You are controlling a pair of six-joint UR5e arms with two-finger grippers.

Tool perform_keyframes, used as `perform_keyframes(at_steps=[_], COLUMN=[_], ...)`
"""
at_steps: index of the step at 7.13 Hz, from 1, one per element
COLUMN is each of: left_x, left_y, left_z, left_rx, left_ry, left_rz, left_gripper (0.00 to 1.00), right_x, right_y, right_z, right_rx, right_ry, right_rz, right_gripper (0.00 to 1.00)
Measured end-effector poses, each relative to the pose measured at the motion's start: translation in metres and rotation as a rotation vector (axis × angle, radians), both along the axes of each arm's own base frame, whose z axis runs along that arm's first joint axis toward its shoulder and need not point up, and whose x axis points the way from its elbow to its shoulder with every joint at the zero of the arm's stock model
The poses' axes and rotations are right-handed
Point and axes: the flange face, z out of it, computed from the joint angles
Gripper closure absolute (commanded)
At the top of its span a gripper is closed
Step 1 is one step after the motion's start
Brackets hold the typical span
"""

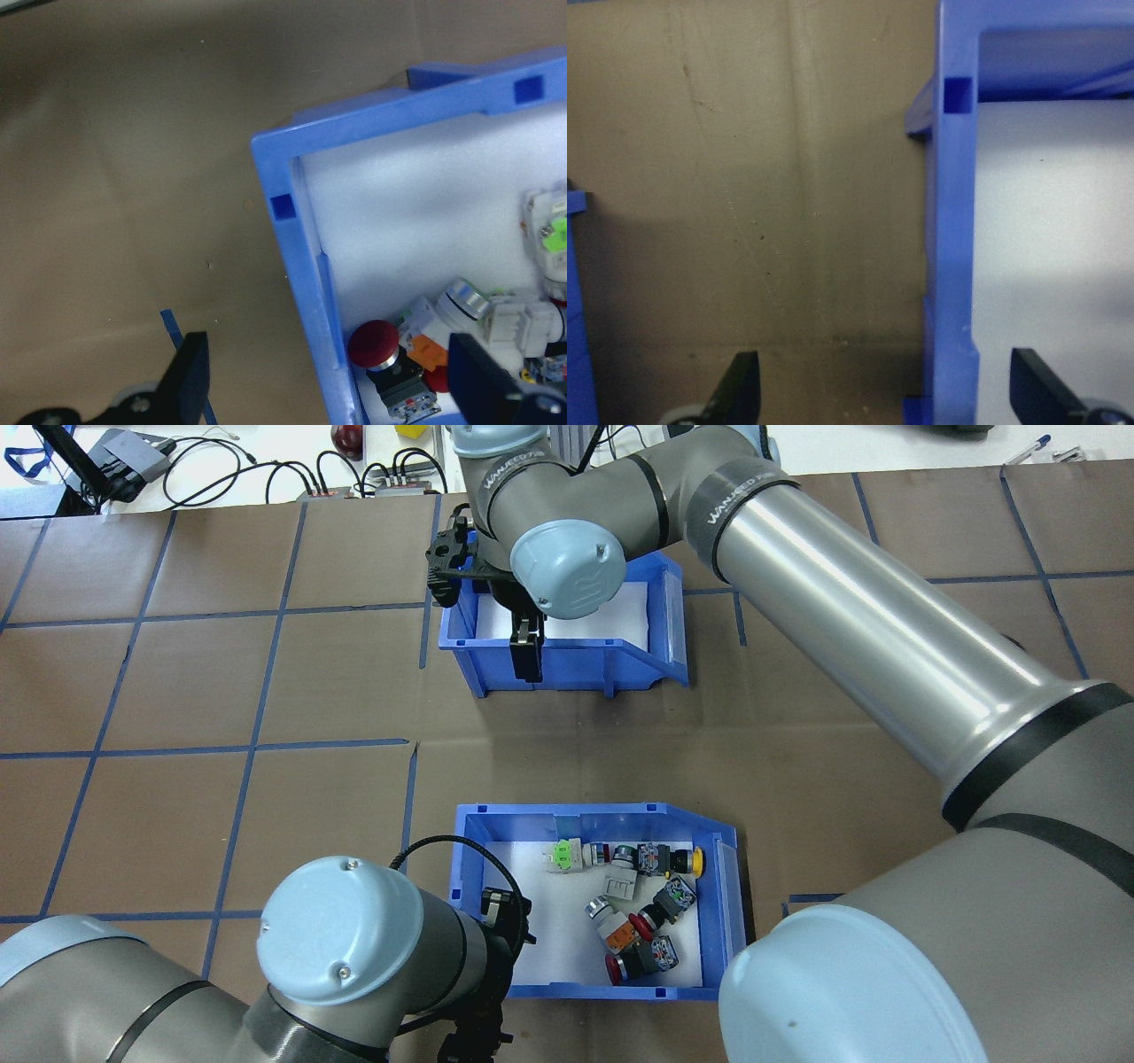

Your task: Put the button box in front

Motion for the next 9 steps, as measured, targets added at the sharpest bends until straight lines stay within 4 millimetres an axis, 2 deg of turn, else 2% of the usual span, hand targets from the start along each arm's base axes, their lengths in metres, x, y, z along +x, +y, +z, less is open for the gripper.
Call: perform_keyframes(at_steps=[1, 2, 3, 4, 5, 6, 7, 8, 9], left_x=[-0.009, -0.015, -0.018, -0.019, -0.020, -0.022, -0.025, -0.027, -0.029], left_y=[-0.002, -0.004, -0.004, -0.002, 0.000, -0.001, -0.005, -0.008, -0.010], left_z=[-0.007, -0.017, -0.026, -0.038, -0.047, -0.051, -0.051, -0.049, -0.048], left_rx=[-0.021, -0.017, 0.004, 0.029, 0.048, 0.045, 0.023, -0.001, -0.018], left_ry=[0.009, 0.007, -0.003, -0.019, -0.032, -0.031, -0.015, 0.006, 0.018], left_rz=[0.002, 0.019, 0.046, 0.058, 0.062, 0.072, 0.084, 0.091, 0.091], left_gripper=[0.06, 0.07, 0.07, 0.15, 0.33, 0.69, 1.00, 1.00, 1.00], right_x=[0.003, 0.004, 0.003, 0.003, 0.002, 0.000, -0.007, -0.022, -0.046], right_y=[-0.002, -0.003, -0.004, -0.005, -0.006, -0.008, -0.012, -0.018, -0.027], right_z=[-0.015, -0.023, -0.024, -0.022, -0.017, -0.008, 0.005, 0.021, 0.041], right_rx=[0.002, 0.003, -0.003, -0.014, -0.026, -0.047, -0.082, -0.122, -0.152], right_ry=[0.002, 0.004, 0.007, 0.013, 0.016, 0.019, 0.039, 0.073, 0.098], right_rz=[0.007, 0.008, 0.008, 0.009, 0.009, 0.007, 0.013, 0.037, 0.050], right_gripper=[0.27, 0.58, 0.79, 0.90, 0.93, 0.94, 0.95, 0.95, 0.95])
